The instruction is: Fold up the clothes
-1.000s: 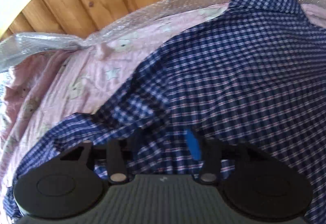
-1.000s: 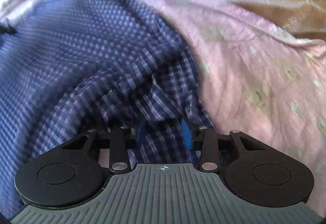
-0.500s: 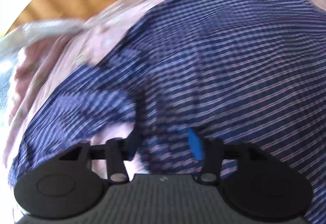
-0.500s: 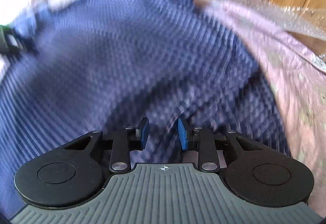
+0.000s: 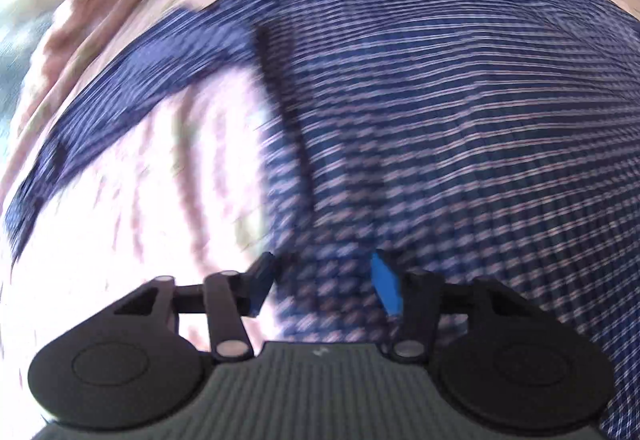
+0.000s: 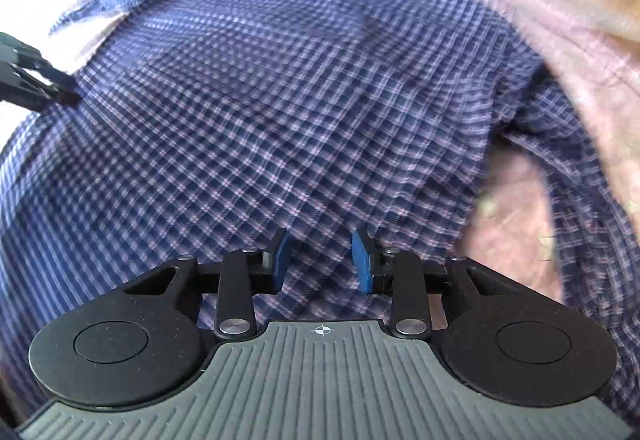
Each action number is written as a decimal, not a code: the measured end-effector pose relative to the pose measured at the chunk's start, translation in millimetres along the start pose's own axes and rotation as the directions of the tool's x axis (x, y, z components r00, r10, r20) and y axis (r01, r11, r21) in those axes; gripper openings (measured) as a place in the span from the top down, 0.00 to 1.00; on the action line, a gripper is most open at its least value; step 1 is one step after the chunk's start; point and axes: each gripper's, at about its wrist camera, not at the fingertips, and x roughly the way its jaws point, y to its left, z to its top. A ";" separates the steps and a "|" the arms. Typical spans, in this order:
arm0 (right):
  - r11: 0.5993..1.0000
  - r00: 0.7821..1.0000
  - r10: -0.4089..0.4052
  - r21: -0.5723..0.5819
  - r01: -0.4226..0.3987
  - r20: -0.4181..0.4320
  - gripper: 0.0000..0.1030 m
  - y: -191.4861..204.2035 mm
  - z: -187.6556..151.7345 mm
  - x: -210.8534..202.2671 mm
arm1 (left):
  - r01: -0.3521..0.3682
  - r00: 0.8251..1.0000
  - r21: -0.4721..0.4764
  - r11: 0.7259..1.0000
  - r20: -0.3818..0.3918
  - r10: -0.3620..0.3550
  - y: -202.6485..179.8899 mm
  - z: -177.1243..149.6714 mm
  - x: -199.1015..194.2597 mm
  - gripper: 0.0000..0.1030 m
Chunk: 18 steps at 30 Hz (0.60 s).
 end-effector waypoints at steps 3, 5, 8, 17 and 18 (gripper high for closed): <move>0.994 0.996 -0.081 0.066 0.083 -0.035 0.62 -7.7 -15.7 -23.2 | 0.056 0.998 -0.007 0.998 0.009 -0.056 5.6 -9.7 -27.8 0.69; 0.993 0.996 -0.079 0.083 0.082 -0.032 0.60 -0.1 -22.3 -37.8 | 0.123 0.992 0.047 0.991 0.037 -0.124 -9.0 -22.4 -45.4 0.64; 0.997 1.000 0.007 0.074 -0.007 0.001 0.61 26.8 -27.1 -55.1 | 0.182 0.983 0.156 0.971 -0.015 -0.182 -40.5 -56.7 -50.2 0.62; 0.992 0.995 -0.070 0.104 0.077 -0.065 0.61 79.3 -119.5 -88.8 | 0.186 0.979 0.137 0.973 0.054 -0.195 -2.2 -159.1 -66.3 0.52; 0.987 0.994 -0.082 0.129 0.091 -0.076 0.61 78.6 -127.0 -94.3 | 0.181 0.979 0.138 0.974 0.065 -0.191 0.7 -167.7 -68.9 0.52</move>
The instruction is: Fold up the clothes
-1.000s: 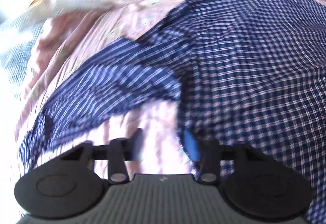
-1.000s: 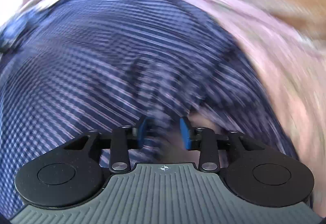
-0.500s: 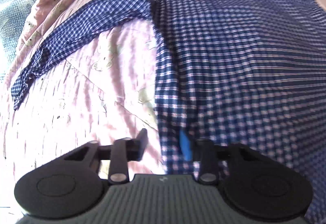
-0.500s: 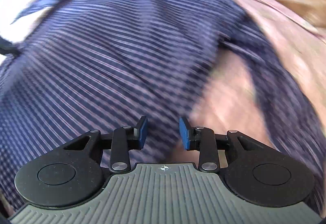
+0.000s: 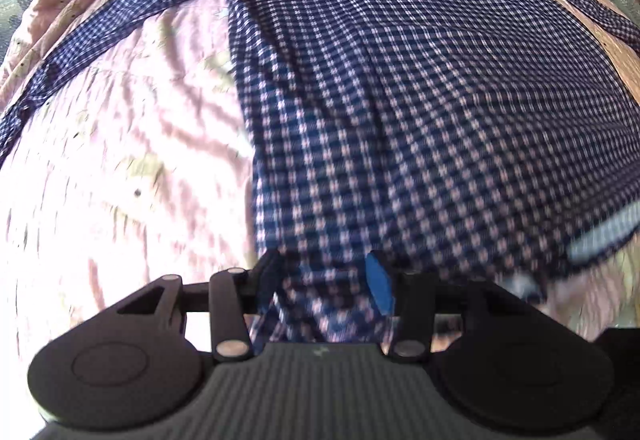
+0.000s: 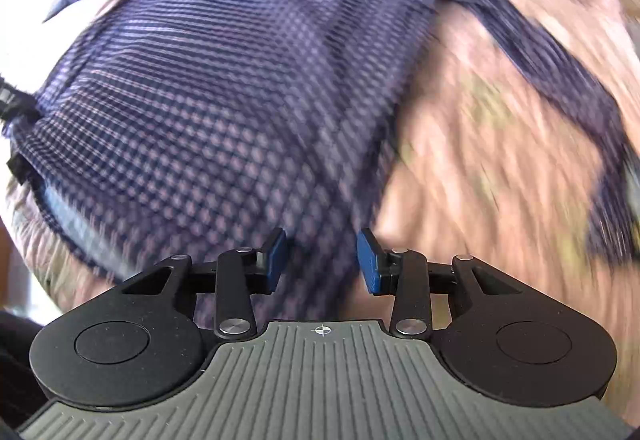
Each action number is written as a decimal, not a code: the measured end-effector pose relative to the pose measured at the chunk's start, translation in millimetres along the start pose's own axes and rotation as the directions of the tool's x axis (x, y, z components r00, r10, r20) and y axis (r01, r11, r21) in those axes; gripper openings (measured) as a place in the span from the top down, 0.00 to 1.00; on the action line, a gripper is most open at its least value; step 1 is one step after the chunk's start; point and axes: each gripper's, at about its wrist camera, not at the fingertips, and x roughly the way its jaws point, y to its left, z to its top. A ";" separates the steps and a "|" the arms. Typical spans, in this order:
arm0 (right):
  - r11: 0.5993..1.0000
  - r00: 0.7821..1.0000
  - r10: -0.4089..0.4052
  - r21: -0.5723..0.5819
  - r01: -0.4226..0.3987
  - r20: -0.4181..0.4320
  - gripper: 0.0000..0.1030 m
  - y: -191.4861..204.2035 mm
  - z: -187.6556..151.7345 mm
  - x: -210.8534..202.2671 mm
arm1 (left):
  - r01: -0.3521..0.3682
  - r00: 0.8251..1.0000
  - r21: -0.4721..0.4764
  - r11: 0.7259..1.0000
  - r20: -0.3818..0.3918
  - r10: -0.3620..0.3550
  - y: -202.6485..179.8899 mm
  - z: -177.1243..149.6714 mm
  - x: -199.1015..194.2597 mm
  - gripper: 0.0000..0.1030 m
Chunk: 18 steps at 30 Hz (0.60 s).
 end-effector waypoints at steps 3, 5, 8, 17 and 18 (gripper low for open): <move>0.996 0.999 -0.015 0.084 0.018 -0.046 0.59 -11.1 -14.1 -10.9 | -0.007 1.000 -0.037 0.999 -0.006 0.007 6.0 -17.7 -2.8 0.47; 0.984 0.998 -0.017 0.175 0.028 -0.064 0.57 -20.9 -23.2 -25.1 | -0.022 0.999 -0.074 0.997 -0.026 0.020 12.7 -18.3 -8.6 0.47; 0.917 0.995 -0.102 0.389 0.086 0.020 0.48 -73.0 -22.8 -49.9 | -0.058 0.998 -0.126 0.990 -0.018 0.056 22.8 -8.4 -29.3 0.51; 0.642 0.930 -0.368 0.727 0.243 0.014 0.35 -237.0 -33.6 -35.0 | 0.019 0.986 -0.015 1.000 0.168 -0.016 -25.3 132.8 -63.3 0.50; 0.665 0.935 -0.354 0.704 0.250 0.003 0.40 -241.3 -32.8 -27.7 | 0.045 0.983 0.011 0.999 0.175 -0.047 -42.5 150.6 -60.5 0.50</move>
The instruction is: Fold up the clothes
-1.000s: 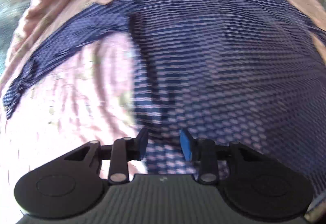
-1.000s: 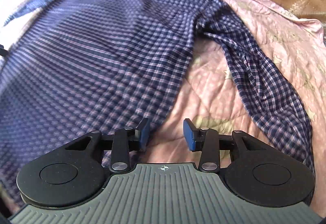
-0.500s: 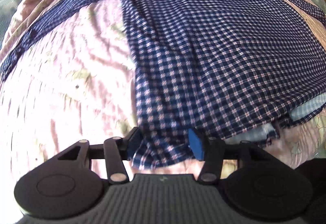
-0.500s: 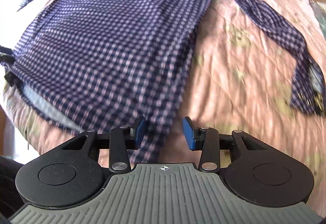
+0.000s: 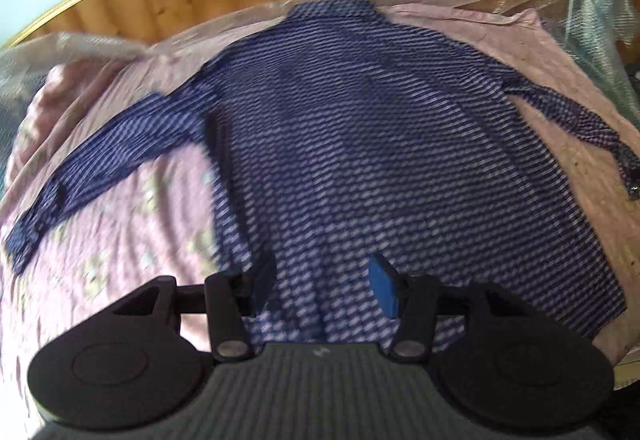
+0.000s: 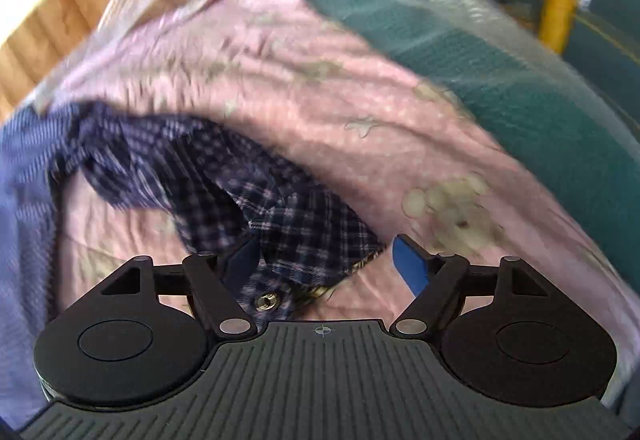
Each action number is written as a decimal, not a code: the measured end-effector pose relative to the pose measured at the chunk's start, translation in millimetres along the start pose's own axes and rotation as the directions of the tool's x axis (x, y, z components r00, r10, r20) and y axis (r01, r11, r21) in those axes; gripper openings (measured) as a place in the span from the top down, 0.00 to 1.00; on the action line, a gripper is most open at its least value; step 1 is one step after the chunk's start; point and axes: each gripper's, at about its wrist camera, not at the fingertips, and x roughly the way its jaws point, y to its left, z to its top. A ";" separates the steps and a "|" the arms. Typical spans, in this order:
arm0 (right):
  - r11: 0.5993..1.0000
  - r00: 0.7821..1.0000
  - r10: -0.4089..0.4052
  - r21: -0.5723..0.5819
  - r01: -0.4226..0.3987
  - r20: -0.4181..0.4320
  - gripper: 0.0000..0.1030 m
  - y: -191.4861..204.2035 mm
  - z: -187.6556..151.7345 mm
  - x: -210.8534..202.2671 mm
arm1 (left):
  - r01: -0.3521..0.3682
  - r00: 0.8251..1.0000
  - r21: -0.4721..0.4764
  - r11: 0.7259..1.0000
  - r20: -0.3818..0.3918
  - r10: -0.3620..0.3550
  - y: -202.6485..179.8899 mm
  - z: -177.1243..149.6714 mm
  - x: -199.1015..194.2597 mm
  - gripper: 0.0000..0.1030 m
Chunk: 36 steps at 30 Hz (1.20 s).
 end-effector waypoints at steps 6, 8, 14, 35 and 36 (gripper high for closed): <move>0.966 0.980 0.042 -0.258 0.010 0.193 0.88 50.5 -0.5 -57.9 | 0.286 0.955 0.068 0.956 0.060 -0.290 -113.0 105.7 41.4 0.35; 0.910 0.955 0.139 -0.413 -0.020 0.261 0.88 88.1 0.3 -88.8 | 0.414 0.907 0.060 0.908 0.054 -0.417 -144.7 134.1 53.9 0.18; 0.675 0.869 0.406 -0.734 -0.074 0.285 0.88 171.1 -28.8 -139.9 | 0.582 0.811 0.065 0.811 -0.123 -0.572 -215.3 169.5 117.1 0.06; 0.652 0.925 0.377 -0.693 -0.307 -0.055 0.36 198.0 -126.9 -91.5 | 0.266 0.958 -0.306 0.914 -0.017 -0.285 49.8 169.6 126.7 0.96; 0.665 0.940 0.329 -0.685 -0.299 -0.091 0.38 199.2 -139.6 -81.3 | 0.256 0.962 -0.292 0.922 -0.019 -0.273 57.1 173.5 132.1 0.96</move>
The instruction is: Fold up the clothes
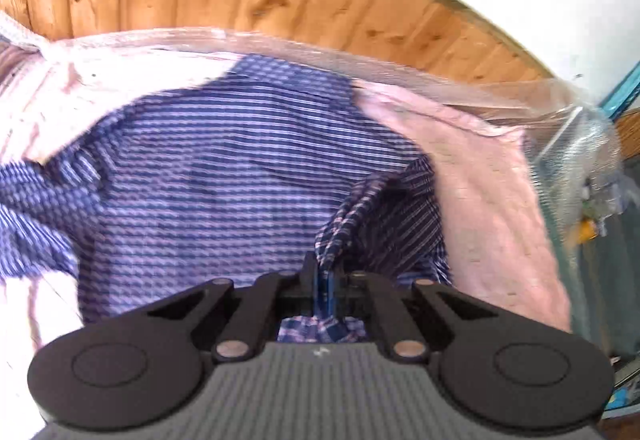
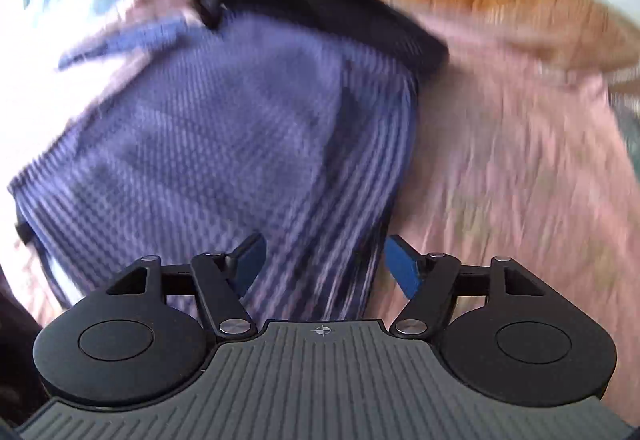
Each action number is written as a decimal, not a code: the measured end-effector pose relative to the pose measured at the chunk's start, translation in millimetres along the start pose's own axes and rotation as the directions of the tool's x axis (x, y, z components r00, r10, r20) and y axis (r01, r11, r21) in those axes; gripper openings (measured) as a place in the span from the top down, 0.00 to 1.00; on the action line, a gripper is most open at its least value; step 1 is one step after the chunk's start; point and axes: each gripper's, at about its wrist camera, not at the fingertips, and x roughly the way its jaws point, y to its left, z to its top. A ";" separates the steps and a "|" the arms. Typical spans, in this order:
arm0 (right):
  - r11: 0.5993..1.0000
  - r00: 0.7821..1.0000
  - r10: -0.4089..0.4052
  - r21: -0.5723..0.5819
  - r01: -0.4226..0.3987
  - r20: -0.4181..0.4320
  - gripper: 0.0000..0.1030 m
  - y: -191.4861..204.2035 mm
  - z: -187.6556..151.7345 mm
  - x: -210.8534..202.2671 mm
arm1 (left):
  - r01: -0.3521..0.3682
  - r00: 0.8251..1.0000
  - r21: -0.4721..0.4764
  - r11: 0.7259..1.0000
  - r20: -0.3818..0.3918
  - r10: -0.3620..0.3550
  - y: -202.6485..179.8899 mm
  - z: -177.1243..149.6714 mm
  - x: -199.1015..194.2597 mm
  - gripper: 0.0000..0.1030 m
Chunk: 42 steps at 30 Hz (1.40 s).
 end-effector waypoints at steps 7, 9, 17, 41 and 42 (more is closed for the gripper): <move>0.982 0.988 -0.125 0.130 0.136 -0.095 0.63 35.9 -26.2 2.4 | 0.053 0.997 0.058 0.997 0.058 -0.057 20.8 34.3 -11.8 0.96; 0.976 0.978 -0.187 0.099 0.196 -0.093 0.99 48.3 -22.0 -2.5 | 0.072 0.994 0.056 0.996 0.076 -0.076 32.5 35.6 -26.7 0.96; 0.936 0.945 -0.325 -0.157 0.315 -0.040 1.00 124.3 -6.9 -14.7 | 0.041 0.999 0.005 0.999 0.015 -0.041 88.3 32.7 -32.1 0.96; 0.940 0.935 -0.328 -0.146 0.308 -0.139 1.00 139.6 5.2 -40.4 | 0.093 0.994 0.143 0.985 0.038 -0.099 40.1 108.5 -33.6 0.95; 0.947 0.939 -0.304 -0.154 0.280 -0.159 1.00 148.0 3.4 -32.9 | 0.084 0.995 0.141 0.987 0.035 -0.089 41.3 109.2 -33.0 0.95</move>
